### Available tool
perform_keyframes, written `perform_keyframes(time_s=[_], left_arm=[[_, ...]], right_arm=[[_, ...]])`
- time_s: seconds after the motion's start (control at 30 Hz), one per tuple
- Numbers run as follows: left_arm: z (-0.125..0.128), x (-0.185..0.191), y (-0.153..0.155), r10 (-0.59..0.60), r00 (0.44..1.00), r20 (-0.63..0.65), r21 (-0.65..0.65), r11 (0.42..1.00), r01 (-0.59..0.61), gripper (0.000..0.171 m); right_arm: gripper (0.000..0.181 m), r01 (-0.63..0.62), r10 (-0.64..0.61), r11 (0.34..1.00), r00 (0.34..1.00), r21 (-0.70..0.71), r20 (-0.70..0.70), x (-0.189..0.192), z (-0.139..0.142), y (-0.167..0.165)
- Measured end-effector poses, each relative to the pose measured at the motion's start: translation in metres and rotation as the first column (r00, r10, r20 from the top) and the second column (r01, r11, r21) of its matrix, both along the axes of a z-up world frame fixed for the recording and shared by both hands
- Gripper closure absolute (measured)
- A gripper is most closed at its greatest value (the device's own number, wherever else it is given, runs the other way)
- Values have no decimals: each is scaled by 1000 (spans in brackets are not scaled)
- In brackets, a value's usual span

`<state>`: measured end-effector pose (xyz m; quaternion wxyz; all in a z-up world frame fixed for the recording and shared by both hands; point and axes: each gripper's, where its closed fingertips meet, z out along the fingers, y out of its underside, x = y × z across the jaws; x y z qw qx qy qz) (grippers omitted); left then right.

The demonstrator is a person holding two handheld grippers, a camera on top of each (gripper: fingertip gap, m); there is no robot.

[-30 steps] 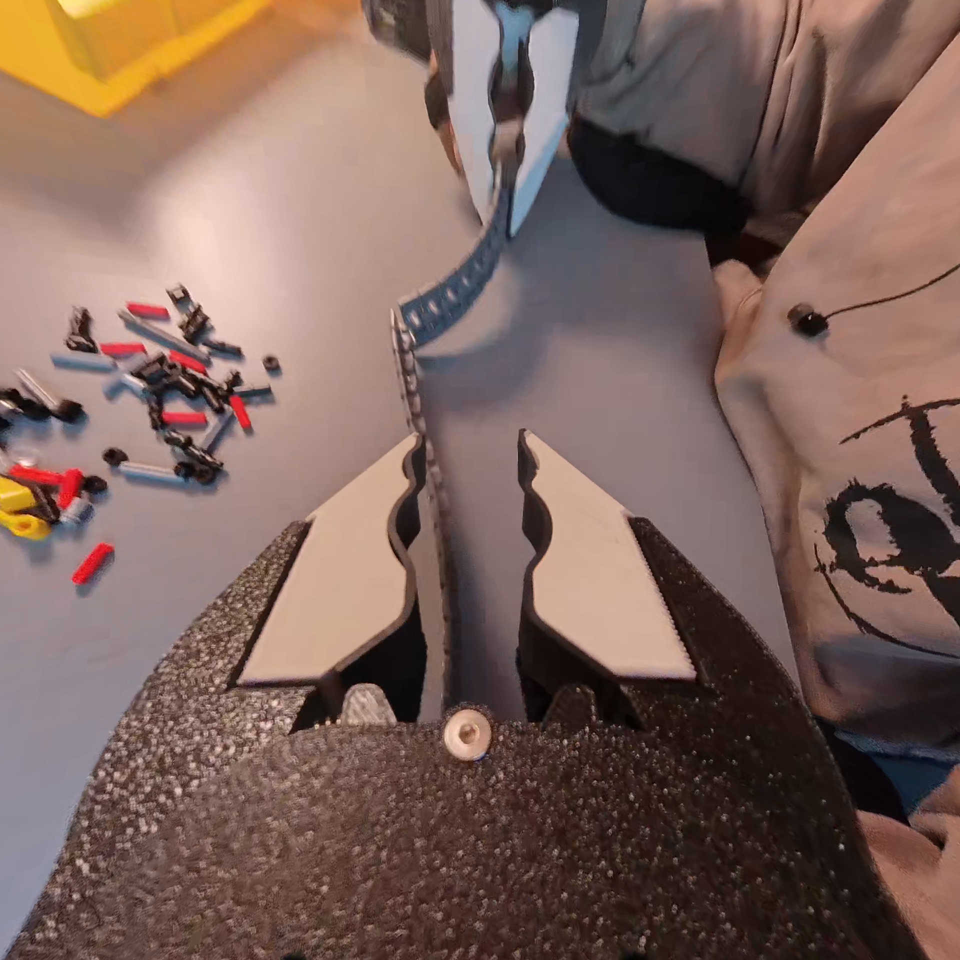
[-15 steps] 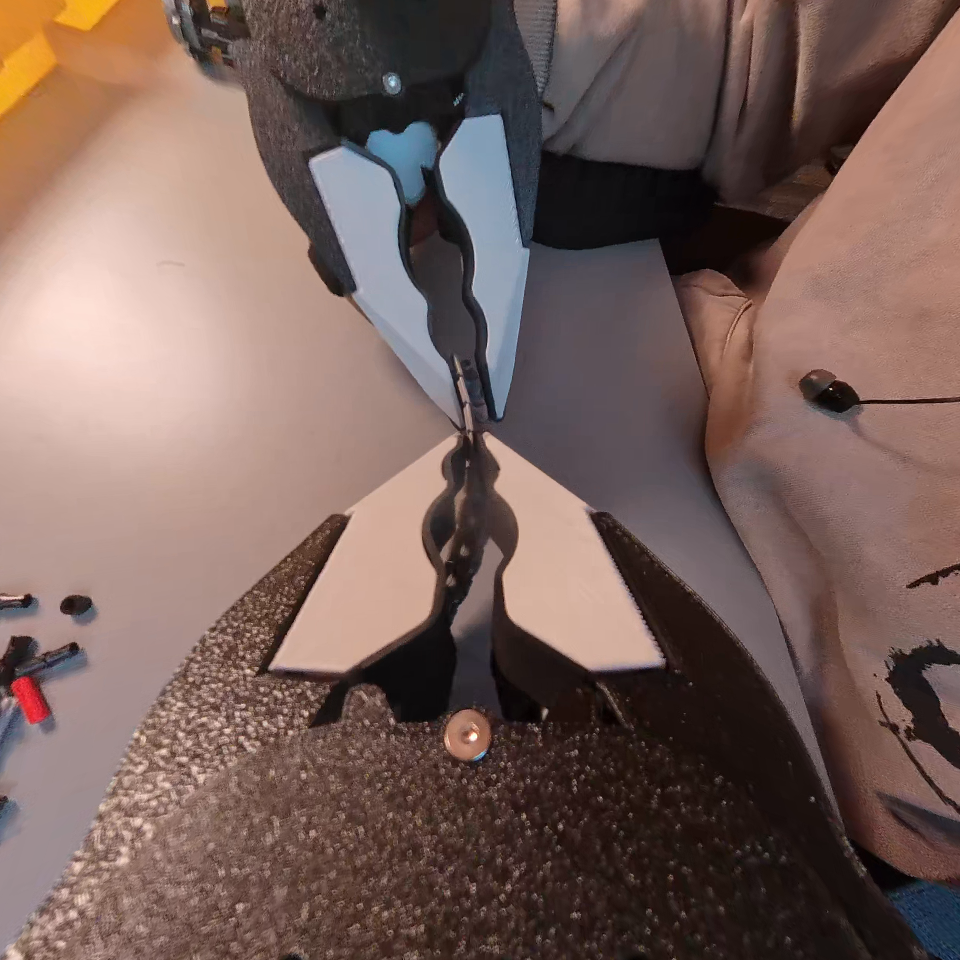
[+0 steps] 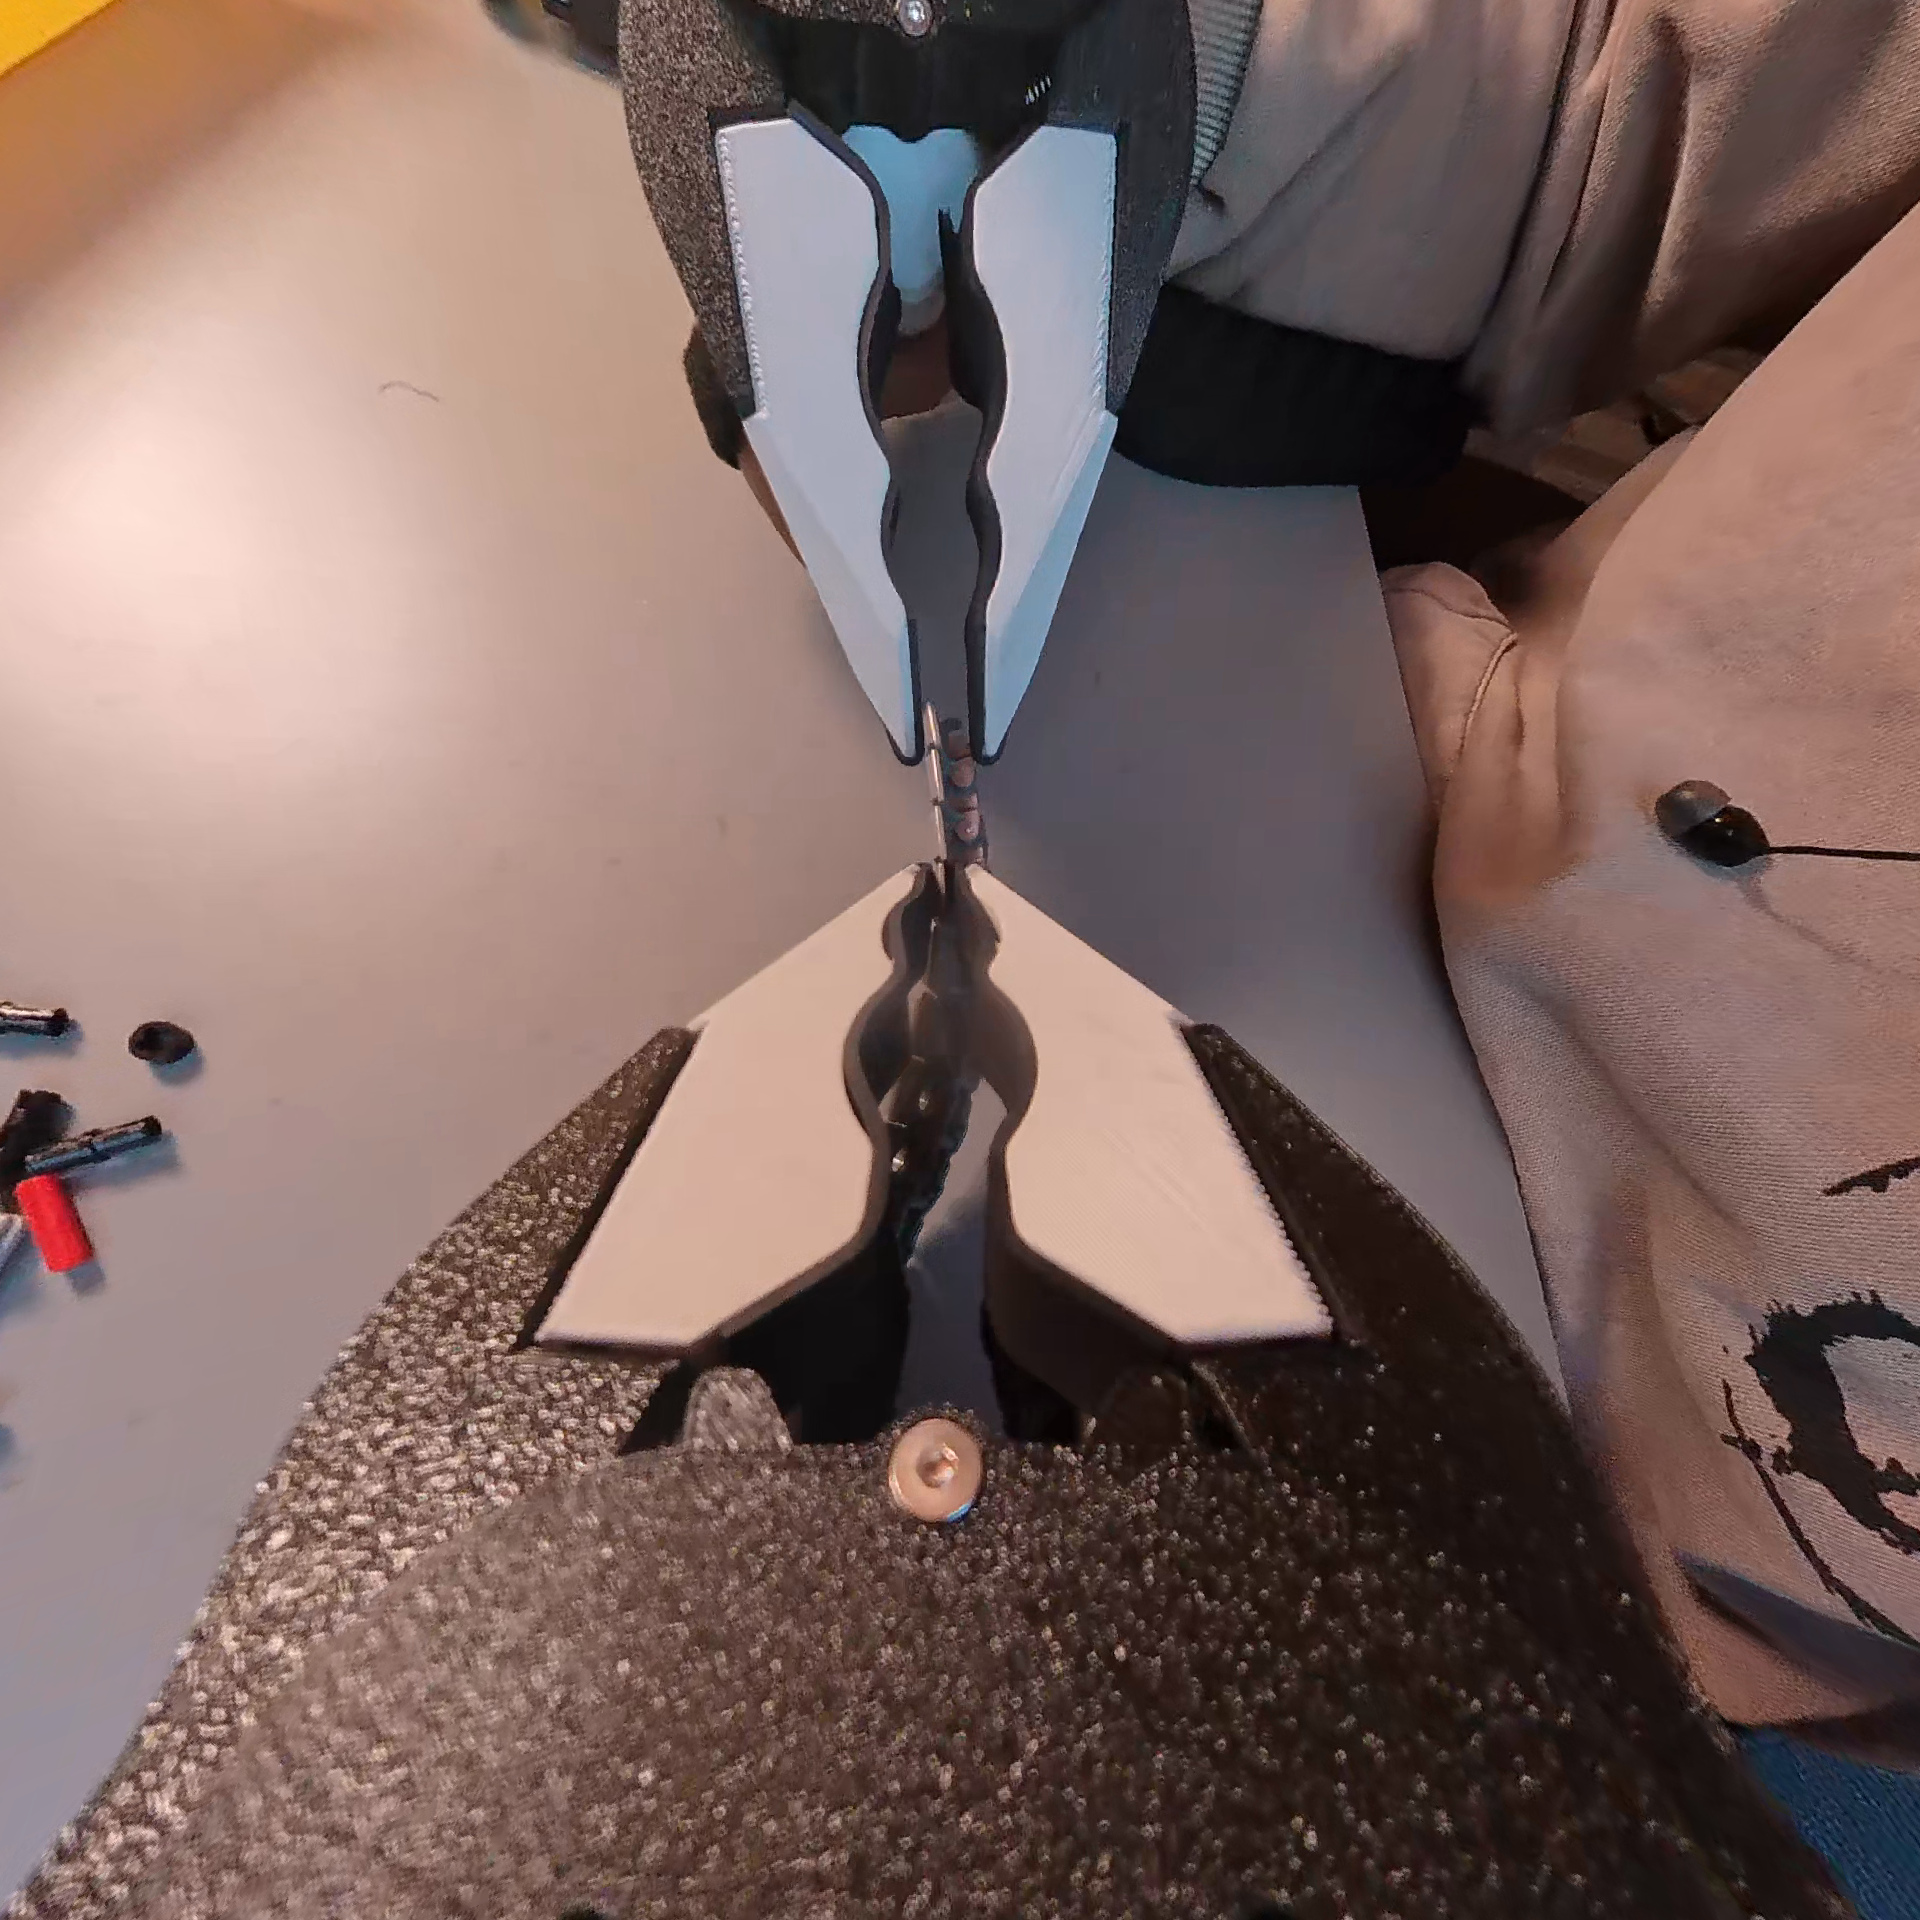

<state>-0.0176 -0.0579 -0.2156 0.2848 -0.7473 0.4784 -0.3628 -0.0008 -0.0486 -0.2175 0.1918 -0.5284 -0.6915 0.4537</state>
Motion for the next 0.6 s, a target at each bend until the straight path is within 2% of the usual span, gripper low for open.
perform_keyframes(time_s=[0.17, 0.3, 0.4, 0.5, 0.6], left_arm=[[7, 17, -8, -42, 999, 1, 51, 998, 42, 153], [-14, 16, -9, -62, 988, -138, 87, 993, 74, 151], [-21, -4, -3, -42, 981, -189, 106, 992, 63, 149], [-14, -29, 1, -5, 988, -157, 58, 998, 14, 148], [-18, -57, 1, 20, 982, -190, -7, 1000, -21, 148]], right_arm=[[174, -23, 22, 999, 999, 31, 30, 4, -7, -11], [175, -13, 8, 998, 997, 60, 73, 5, -14, -10], [175, -13, 10, 999, 995, 35, 98, 10, -14, -11], [175, -24, 23, 1000, 993, 7, 112, 18, -14, -11], [175, -48, 47, 999, 991, 1, 127, 26, -14, -11]])
